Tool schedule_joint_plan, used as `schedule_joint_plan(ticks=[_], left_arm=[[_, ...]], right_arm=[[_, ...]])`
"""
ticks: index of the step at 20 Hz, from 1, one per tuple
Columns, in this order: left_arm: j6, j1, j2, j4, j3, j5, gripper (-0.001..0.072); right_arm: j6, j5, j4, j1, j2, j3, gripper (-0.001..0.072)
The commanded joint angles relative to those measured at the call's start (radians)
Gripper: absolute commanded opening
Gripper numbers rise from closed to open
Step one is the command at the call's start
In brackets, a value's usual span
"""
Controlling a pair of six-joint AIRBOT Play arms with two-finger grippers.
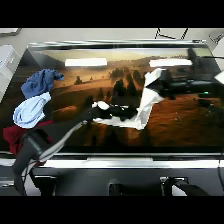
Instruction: Fold the clothes and pants, and hang the long-sleeved shirts on hangers.
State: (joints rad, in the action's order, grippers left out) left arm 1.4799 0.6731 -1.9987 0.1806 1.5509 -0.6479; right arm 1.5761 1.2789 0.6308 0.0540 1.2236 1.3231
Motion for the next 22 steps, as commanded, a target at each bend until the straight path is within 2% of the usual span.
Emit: schedule_joint_plan(ticks=[1,2,4,8,9,10,11,14,16,17,20,21,22], left_arm=[[0.095,-0.162,0.122,0.362,0.0,-0.07,0.0016],[0.137,-0.239,0.185,0.506,0.0,-0.116,0.0016],[0.145,-0.384,0.309,0.707,0.0,-0.237,0.0017],[0.121,-0.562,0.526,0.822,0.0,-0.441,0.0019],[0.102,-0.578,0.568,0.83,0.0,-0.477,0.0019],[0.098,-0.584,0.604,0.842,0.0,-0.499,0.0019],[0.097,-0.584,0.634,0.853,0.0,-0.513,0.0019],[0.062,-0.585,0.691,0.852,0.0,-0.549,0.002],[0.042,-0.587,0.718,0.852,0.0,-0.573,0.002],[0.034,-0.589,0.729,0.852,0.0,-0.584,0.0021],[0.033,-0.595,0.75,0.852,0.0,-0.62,0.0021],[0.033,-0.595,0.753,0.852,0.0,-0.629,0.0021],[0.034,-0.595,0.755,0.852,0.0,-0.629,0.0021]], right_arm=[[-0.064,-0.124,-0.155,-0.118,0.128,0.001,0.0031],[-0.092,-0.16,-0.232,-0.162,0.173,0.001,0.0031],[-0.151,-0.233,-0.374,-0.257,0.279,0.004,0.0031],[-0.204,-0.325,-0.589,-0.442,0.542,0.037,0.0044],[-0.203,-0.349,-0.626,-0.478,0.597,0.044,0.0193],[-0.204,-0.367,-0.669,-0.504,0.642,0.044,0.0479],[-0.205,-0.366,-0.706,-0.514,0.676,0.044,0.0635],[-0.262,-0.269,-0.705,-0.428,0.66,0.044,0.0633],[-0.256,-0.171,-0.581,-0.285,0.584,0.044,0.0632],[-0.218,-0.13,-0.444,-0.206,0.539,0.044,0.0632],[-0.002,0.035,0.199,0.029,0.418,0.042,0.0658],[0.056,0.09,0.352,0.082,0.401,0.021,0.0656],[0.071,0.121,0.407,0.126,0.392,-0.025,0.0657]])
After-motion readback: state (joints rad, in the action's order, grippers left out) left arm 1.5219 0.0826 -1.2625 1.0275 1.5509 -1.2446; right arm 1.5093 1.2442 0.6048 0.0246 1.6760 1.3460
